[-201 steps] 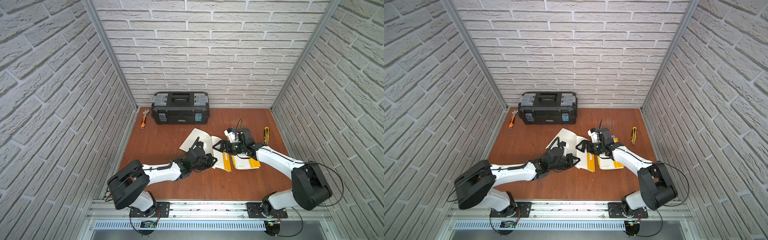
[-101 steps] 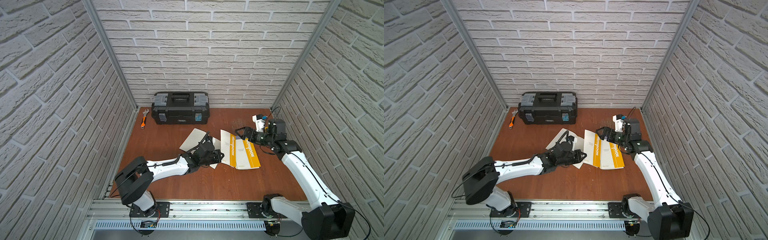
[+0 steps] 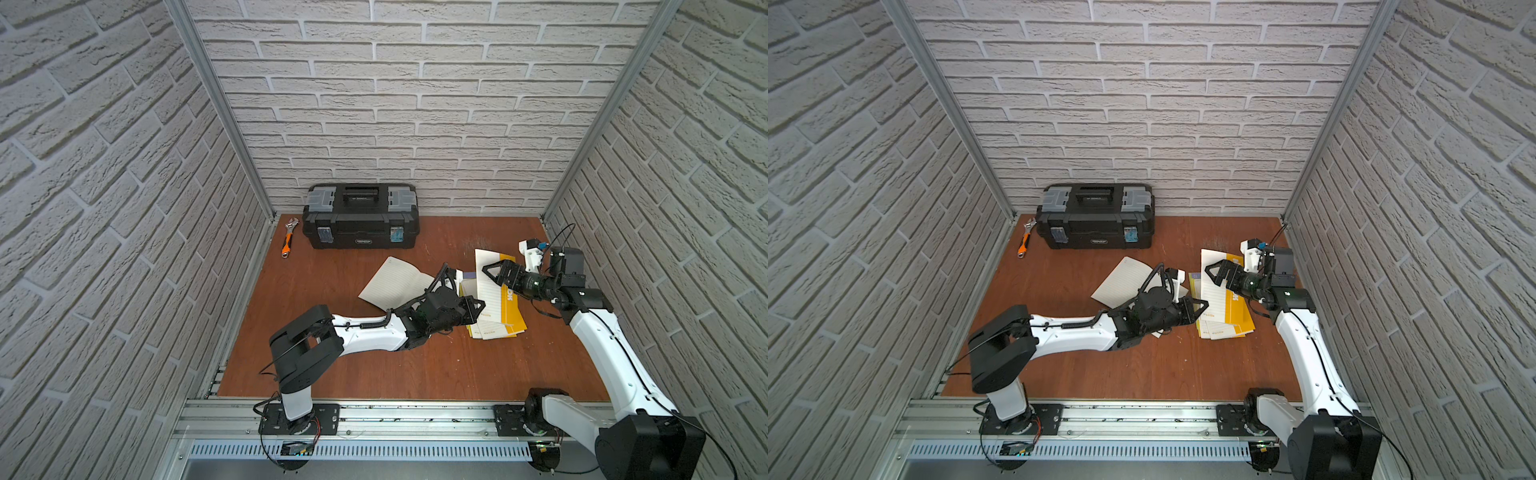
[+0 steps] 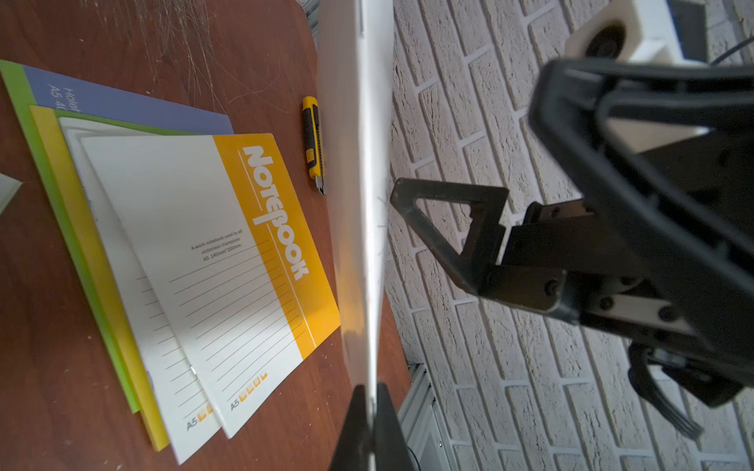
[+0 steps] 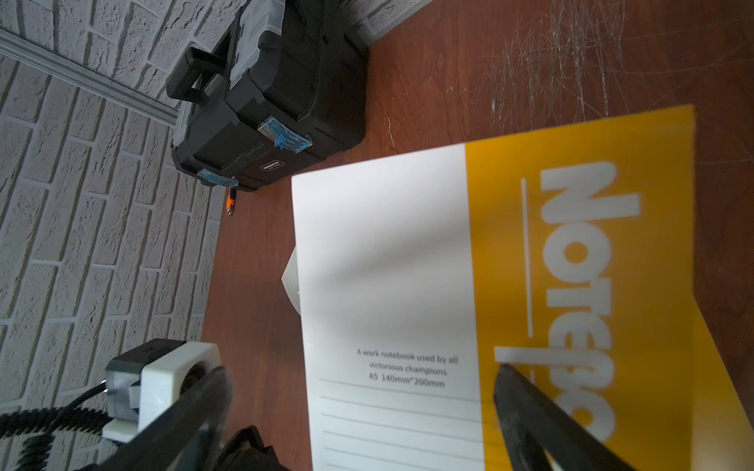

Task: Close the notebook
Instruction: Place the notebook at the notebook.

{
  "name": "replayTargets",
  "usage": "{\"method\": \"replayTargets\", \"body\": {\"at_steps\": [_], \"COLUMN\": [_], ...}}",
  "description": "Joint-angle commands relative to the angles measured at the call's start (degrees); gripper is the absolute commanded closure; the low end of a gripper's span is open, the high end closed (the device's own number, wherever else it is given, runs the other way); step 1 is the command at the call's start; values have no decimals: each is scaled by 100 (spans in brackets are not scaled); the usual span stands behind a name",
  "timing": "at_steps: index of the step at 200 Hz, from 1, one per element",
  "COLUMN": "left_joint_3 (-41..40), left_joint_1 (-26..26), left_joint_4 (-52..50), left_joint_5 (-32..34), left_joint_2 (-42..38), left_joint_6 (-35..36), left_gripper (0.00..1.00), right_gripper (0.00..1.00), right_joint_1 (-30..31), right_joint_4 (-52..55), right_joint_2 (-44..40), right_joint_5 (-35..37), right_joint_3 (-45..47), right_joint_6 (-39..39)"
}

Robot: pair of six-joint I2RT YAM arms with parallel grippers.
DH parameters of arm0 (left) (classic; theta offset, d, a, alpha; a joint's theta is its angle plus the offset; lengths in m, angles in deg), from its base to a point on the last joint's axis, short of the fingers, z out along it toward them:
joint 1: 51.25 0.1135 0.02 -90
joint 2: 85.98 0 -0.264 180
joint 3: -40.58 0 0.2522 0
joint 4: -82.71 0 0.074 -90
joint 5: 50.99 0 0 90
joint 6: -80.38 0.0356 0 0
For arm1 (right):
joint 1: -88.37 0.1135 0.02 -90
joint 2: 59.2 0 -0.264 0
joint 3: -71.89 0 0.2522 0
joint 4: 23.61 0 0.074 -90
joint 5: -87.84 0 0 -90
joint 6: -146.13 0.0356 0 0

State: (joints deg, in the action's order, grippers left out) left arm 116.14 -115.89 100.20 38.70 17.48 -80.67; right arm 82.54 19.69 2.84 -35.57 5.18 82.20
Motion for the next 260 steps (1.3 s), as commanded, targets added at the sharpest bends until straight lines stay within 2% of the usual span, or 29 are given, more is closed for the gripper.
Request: {"method": "replayTargets", "body": {"at_steps": [1, 37, 77, 111, 145, 176, 199, 224, 260], "left_joint_3": [75, 139, 95, 174, 346, 358, 148, 60, 340], "left_joint_1": [-22, -57, -160, -237, -296, -374, -378, -309, -288], "left_joint_4": [1050, 2248, 2816, 3234, 4029, 3927, 3298, 3039, 2789], "left_joint_5": [138, 365, 953, 1076, 1104, 1133, 1107, 887, 414], "left_joint_2": [330, 939, 1162, 1551, 2265, 2460, 2114, 2071, 2318], "left_joint_6": [-330, -598, -666, -1152, -2096, -2550, -2515, -2703, -2910], "left_gripper": [100, 100, 100, 100, 100, 100, 100, 100, 100], "right_gripper": [0, 0, 0, 0, 0, 0, 0, 0, 0], "right_joint_1": [-41, -86, -109, -108, -110, -121, -129, -129, -134], "right_joint_4": [-211, -244, -528, -689, -756, -933, -1054, -1221, -1355], "right_joint_2": [-122, -166, -9, 180, 282, 324, 473, 742, 1075], "right_joint_5": [-8, 218, 232, 77, -15, 104, 104, 19, -135], "right_joint_3": [49, 107, 261, 358, 407, 493, 509, 531, 589], "right_joint_6": [-59, -77, 20, 49, 8, 48, 66, 112, 83]}}
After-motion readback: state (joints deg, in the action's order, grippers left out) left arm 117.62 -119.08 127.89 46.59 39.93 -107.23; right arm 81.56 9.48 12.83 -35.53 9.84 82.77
